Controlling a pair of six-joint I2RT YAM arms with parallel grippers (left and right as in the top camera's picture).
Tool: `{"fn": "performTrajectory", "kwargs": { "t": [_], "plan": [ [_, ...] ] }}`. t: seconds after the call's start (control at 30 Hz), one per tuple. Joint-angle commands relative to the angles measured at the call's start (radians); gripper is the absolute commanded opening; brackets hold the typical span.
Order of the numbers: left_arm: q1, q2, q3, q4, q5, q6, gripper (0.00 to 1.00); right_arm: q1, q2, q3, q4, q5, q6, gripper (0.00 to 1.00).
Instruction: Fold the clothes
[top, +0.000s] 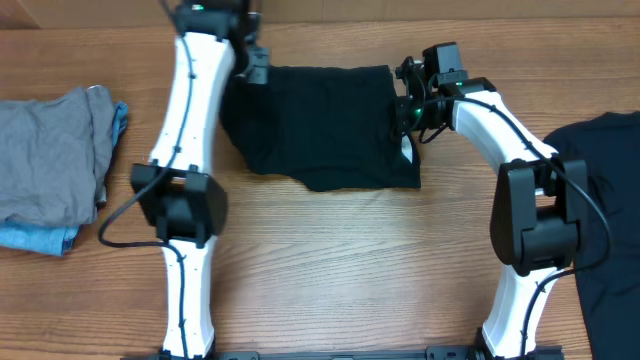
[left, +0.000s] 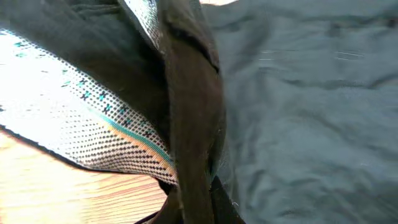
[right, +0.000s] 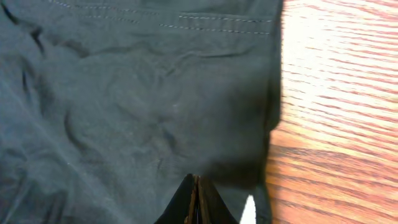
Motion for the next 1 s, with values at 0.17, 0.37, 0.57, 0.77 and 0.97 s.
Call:
{"fn": "performTrajectory", "kwargs": {
  "t": [0.17,0.37,0.57,0.77,0.97],
  "plan": [
    [-0.251,-0.002,0.035,0.006,-0.092,0.017,0.04,-0.181,-0.027,0.014,-0.047,0.071,0.053,0.04],
    [-0.322,0.014,0.028,0.028,-0.087,0.016,0.05,-0.207,-0.027,0.014,-0.059,0.071,0.049,0.04],
    [-0.376,0.103,0.022,0.048,-0.053,0.016,0.09,-0.207,-0.027,0.014,-0.058,0.071,0.049,0.04],
    [-0.431,0.169,0.021,0.119,-0.053,0.016,0.10,-0.207,-0.027,0.014,-0.065,0.040,0.049,0.04],
    [-0.433,0.188,0.021,0.190,0.169,0.016,0.15,-0.207,-0.027,0.001,-0.056,0.015,0.049,0.04]
  ]
}}
